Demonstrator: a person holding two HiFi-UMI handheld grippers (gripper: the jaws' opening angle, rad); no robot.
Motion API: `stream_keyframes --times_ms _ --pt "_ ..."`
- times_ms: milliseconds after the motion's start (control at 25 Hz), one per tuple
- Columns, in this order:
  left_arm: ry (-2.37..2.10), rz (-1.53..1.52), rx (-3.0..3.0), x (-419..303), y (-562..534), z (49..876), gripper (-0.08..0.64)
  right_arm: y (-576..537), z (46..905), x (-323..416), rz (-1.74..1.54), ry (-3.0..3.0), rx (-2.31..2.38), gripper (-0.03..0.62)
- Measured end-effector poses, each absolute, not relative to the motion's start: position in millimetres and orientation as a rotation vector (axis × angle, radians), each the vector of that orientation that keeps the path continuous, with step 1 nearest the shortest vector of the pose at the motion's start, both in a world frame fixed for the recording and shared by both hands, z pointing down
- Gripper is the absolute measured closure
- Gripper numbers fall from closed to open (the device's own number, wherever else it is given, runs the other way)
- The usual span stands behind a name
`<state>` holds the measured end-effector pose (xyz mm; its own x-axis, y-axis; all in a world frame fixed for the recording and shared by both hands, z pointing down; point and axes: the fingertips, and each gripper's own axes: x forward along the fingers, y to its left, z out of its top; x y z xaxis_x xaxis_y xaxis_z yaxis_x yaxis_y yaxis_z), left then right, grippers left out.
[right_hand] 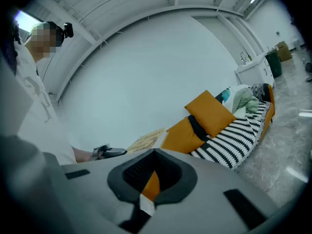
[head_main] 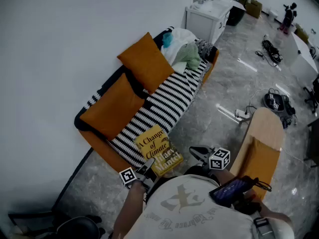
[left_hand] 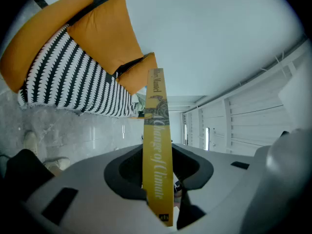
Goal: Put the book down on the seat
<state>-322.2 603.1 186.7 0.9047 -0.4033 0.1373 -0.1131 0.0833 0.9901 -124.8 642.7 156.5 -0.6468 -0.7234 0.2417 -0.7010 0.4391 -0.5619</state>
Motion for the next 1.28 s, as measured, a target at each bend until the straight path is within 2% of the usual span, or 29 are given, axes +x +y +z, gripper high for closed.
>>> stream_keyframes --times_ms 880,1280 --pt "-0.465 -0.165 1.486 -295 604 201 0.411 638 169 -99 -1.038 2.592 -1.361 0.578" --pt "-0.520 -0.133 1.477 -260 615 202 0.411 643 182 -51 -1.088 2.574 -1.374 0.578"
